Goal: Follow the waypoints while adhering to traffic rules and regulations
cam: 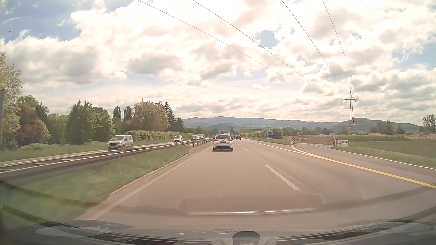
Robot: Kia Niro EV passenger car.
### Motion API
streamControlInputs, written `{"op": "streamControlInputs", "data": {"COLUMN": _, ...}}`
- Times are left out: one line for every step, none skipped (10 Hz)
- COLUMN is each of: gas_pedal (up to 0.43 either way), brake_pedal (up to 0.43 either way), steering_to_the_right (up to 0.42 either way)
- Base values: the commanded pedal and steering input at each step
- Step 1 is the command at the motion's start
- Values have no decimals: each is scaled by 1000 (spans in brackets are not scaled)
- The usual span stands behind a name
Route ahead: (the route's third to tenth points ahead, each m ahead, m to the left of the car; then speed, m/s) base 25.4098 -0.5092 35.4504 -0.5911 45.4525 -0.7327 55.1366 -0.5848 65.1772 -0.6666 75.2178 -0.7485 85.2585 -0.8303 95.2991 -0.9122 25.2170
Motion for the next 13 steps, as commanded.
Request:
{"op": "streamControlInputs", "data": {"gas_pedal": 0, "brake_pedal": 0, "steering_to_the_right": 0}}
{"op": "streamControlInputs", "data": {"gas_pedal": 8, "brake_pedal": 0, "steering_to_the_right": 1}}
{"op": "streamControlInputs", "data": {"gas_pedal": 20, "brake_pedal": 0, "steering_to_the_right": 0}}
{"op": "streamControlInputs", "data": {"gas_pedal": 28, "brake_pedal": 0, "steering_to_the_right": 1}}
{"op": "streamControlInputs", "data": {"gas_pedal": 28, "brake_pedal": 0, "steering_to_the_right": 0}}
{"op": "streamControlInputs", "data": {"gas_pedal": 39, "brake_pedal": 0, "steering_to_the_right": 1}}
{"op": "streamControlInputs", "data": {"gas_pedal": 59, "brake_pedal": 0, "steering_to_the_right": 1}}
{"op": "streamControlInputs", "data": {"gas_pedal": 59, "brake_pedal": 0, "steering_to_the_right": 0}}
{"op": "streamControlInputs", "data": {"gas_pedal": 59, "brake_pedal": 0, "steering_to_the_right": 1}}
{"op": "streamControlInputs", "data": {"gas_pedal": 67, "brake_pedal": 0, "steering_to_the_right": 1}}
{"op": "streamControlInputs", "data": {"gas_pedal": 87, "brake_pedal": 0, "steering_to_the_right": 1}}
{"op": "streamControlInputs", "data": {"gas_pedal": 98, "brake_pedal": 0, "steering_to_the_right": 1}}
{"op": "streamControlInputs", "data": {"gas_pedal": 98, "brake_pedal": 0, "steering_to_the_right": 1}}
